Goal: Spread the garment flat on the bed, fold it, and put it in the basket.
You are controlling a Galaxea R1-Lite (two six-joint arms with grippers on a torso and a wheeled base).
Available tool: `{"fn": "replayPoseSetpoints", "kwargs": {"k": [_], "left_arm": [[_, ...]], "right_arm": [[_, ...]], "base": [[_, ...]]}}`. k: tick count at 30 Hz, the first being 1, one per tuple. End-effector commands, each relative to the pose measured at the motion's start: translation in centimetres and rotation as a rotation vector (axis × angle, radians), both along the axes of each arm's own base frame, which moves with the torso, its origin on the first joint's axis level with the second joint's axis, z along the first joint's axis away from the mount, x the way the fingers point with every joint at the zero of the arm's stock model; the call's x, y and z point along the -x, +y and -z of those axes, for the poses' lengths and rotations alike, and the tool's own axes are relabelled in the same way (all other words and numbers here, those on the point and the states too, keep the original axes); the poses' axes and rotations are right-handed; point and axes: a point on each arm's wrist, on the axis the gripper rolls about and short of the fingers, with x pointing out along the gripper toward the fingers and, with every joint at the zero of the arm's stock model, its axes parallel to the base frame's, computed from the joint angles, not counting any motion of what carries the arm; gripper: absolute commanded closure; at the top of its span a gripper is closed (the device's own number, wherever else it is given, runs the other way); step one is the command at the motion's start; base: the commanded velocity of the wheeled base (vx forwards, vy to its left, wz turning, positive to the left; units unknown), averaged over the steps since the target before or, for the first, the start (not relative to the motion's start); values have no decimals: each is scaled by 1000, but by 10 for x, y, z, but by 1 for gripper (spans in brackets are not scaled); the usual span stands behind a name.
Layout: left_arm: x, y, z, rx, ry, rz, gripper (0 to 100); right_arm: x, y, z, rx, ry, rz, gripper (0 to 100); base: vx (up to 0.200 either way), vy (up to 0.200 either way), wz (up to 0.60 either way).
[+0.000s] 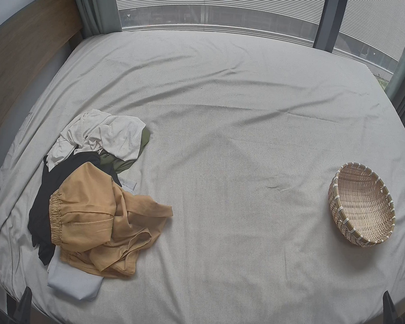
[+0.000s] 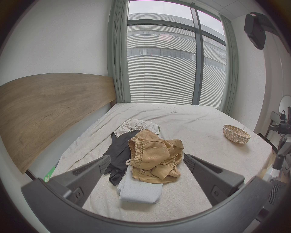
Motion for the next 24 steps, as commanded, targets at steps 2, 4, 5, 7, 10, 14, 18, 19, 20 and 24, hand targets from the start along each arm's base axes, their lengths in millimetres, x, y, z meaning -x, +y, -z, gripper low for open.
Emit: {"fn": "replayPoseSetpoints", "kwargs": {"k": [2, 4, 5, 7, 10, 14, 18, 19, 20, 24], "left_arm": [[0, 0, 5, 2, 3, -1, 0], [0, 0, 5, 1, 3, -1, 0], [0, 0, 5, 1, 3, -1, 0], [0, 0, 6, -2, 4, -1, 0], [0, 0, 6, -5, 4, -1, 0], [0, 0, 4, -9, -11, 4, 0], [12, 0, -38, -9, -128, 19, 0], [11, 0, -41, -9, -103, 23, 0], [10, 0, -41, -9, -84, 33, 0], [5, -1, -31, 40, 2, 155, 0]], "right_arm": [[-1, 0, 5, 1, 10, 0, 0], [-1, 0, 5, 0, 10, 0, 0], [-1, 0, 5, 0, 10, 0, 0], [-1, 0, 5, 0, 10, 0, 0], [-1, 0, 5, 0, 10, 0, 0], [-1, 0, 5, 0, 10, 0, 0], [-1, 0, 5, 0, 10, 0, 0], [-1, 0, 5, 0, 10, 0, 0], [-1, 0, 5, 0, 10, 0, 0], [-1, 0, 5, -2, 10, -2, 0]], "base": [[0, 0, 0], [0, 0, 0], [0, 0, 0], [0, 0, 0], [0, 0, 0], [0, 0, 0], [0, 0, 0], [0, 0, 0], [0, 0, 0], [0, 0, 0]]}}
